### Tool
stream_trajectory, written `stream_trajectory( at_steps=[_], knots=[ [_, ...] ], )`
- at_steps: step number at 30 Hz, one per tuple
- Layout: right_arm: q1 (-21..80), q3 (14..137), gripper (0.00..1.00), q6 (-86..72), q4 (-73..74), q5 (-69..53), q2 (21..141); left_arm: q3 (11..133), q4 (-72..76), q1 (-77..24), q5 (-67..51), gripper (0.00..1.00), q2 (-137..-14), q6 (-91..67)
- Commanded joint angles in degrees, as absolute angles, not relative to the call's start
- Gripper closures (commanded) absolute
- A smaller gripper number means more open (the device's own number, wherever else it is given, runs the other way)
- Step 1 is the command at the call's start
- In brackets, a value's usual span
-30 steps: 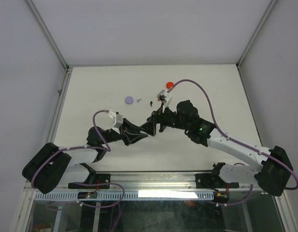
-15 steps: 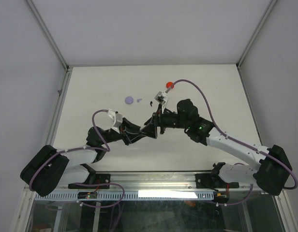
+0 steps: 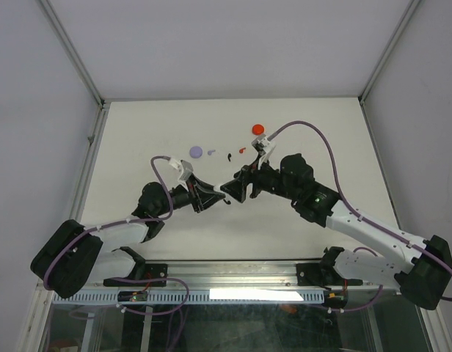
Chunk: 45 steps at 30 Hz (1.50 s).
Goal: Insert the wireless bluetooth earbuds into the charging case
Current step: Close the charging case, then place the charging case at the center of the board.
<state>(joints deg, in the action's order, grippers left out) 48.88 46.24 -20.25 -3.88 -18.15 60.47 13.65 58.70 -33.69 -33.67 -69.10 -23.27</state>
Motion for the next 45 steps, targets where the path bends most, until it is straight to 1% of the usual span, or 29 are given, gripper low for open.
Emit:
stream_trajectory(
  at_steps=[1,5,8,10,14,17,21,26,30,32,34,35,40,44,45],
  knots=[
    [49.0,44.8,0.25,-16.9,0.4,-0.2,57.4,17.9,48.3,-33.6,-26.9,0.97,-69.1,-25.7],
    [49.0,42.8,0.25,-16.8,2.3,8.3,55.7,21.9,43.2,-33.6,-25.4,0.94,-73.4,-29.3],
    [49.0,41.1,0.25,-16.9,2.0,12.1,54.5,28.9,34.8,-33.6,-23.7,0.95,-79.3,-34.1],
    [49.0,40.2,0.25,-17.2,1.8,14.0,54.0,33.6,29.9,-33.6,-25.2,0.96,-84.1,-35.3],
    [49.0,38.6,0.25,-17.2,1.8,18.2,53.0,38.4,28.2,-34.2,-27.2,0.96,-90.4,-37.8],
    [48.9,37.4,0.25,-17.0,1.8,21.0,52.0,42.5,26.7,-35.8,-27.3,0.91,-94.8,-38.4],
    [48.8,35.7,0.25,-17.1,1.7,24.9,50.2,49.2,22.5,-38.8,-29.2,0.85,-102.6,-39.5],
    [48.5,33.3,0.25,-17.3,1.8,29.6,46.7,54.7,18.2,-44.1,-28.2,0.73,-108.5,-39.3],
    [48.1,31.9,0.26,-17.3,1.6,31.6,44.6,57.2,14.2,-46.8,-27.6,0.69,-111.4,-38.8],
    [47.8,31.6,0.25,-17.3,1.6,31.9,44.2,57.7,12.8,-47.5,-27.5,0.68,-111.8,-38.5],
    [47.8,31.4,0.25,-17.5,1.7,31.9,44.1,58.0,10.9,-47.9,-26.5,0.65,-111.6,-37.7],
    [47.7,31.3,0.26,-17.5,1.7,31.9,44.1,58.2,9.8,-48.1,-25.6,0.60,-111.4,-37.1],
    [47.6,31.3,0.25,-17.6,1.5,31.7,44.6,59.5,4.1,-48.4,-21.4,0.48,-109.2,-34.8],
    [47.5,31.1,0.25,-17.5,1.6,31.7,44.7,60.2,-1.1,-48.3,-14.6,0.39,-105.6,-32.5],
    [47.5,31.0,0.25,-17.4,1.6,31.9,44.7,60.4,-2.5,-48.3,-12.5,0.35,-104.7,-31.8]
  ],
)
